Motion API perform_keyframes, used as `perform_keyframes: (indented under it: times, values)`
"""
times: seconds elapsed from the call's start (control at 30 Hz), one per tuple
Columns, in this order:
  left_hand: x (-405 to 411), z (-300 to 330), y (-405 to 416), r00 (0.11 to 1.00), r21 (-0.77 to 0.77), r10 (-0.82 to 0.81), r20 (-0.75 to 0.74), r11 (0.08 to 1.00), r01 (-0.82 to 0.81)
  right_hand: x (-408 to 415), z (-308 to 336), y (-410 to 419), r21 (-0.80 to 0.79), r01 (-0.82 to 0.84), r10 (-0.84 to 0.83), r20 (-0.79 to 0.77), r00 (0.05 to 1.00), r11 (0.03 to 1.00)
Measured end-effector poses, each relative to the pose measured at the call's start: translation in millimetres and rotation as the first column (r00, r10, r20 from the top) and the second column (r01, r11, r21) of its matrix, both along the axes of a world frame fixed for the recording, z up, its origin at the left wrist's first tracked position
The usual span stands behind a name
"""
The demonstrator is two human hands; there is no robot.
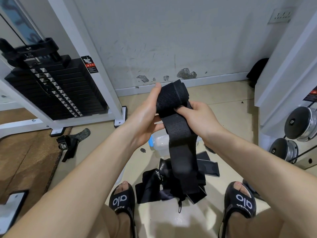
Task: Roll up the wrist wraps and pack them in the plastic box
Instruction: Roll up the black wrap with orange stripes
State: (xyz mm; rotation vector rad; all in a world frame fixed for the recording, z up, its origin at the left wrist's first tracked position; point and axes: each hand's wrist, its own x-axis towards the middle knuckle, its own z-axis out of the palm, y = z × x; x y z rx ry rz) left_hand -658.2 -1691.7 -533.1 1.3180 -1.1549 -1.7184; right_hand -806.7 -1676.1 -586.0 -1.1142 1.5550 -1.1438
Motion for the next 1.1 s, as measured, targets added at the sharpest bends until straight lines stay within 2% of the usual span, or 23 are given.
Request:
perform_keyframes:
  times: [0.13,0.37,0.53,0.67,0.83,1.03,1.1]
  values:
    - [-2.0,-3.1,0.1,0.998,-0.06,-0.055,0.027,0.997,0.056,-1.9,0.0,-4.5,0.049,0.011,-0.011,-0.003,1.0,0.999]
    - [-0.6,-17.7,-10.9,0.999,-0.198,0.035,0.015,0.98,-0.031,-4.3,-2.4,-1.9,0.088,-0.025,0.009,0.177,0.984,0.996]
    - [4.6,-19.7,-16.3,0.997,-0.182,0.074,0.039,0.981,-0.066,1.0,5.6,5.2,0.077,-0.109,0.091,0.21,0.973,0.991]
    - [7.5,-18.9,-20.6,0.986,-0.2,0.149,0.076,0.971,-0.132,-1.1,7.9,12.5,0.049,-0.21,0.203,0.121,0.972,0.976]
    - [5.0,-22.3,-20.7,0.987,-0.212,0.123,0.107,0.972,-0.098,-3.7,5.6,8.5,0.043,-0.144,0.142,0.063,0.988,0.989]
    - [8.5,-21.5,-26.8,0.973,-0.271,0.18,0.145,0.953,-0.135,-10.2,18.3,10.4,0.079,-0.282,0.25,0.277,0.928,0.956]
    - [9.6,-20.4,-28.3,0.966,-0.286,0.19,0.176,0.949,-0.135,-12.0,23.5,9.9,0.057,-0.279,0.248,0.313,0.917,0.959]
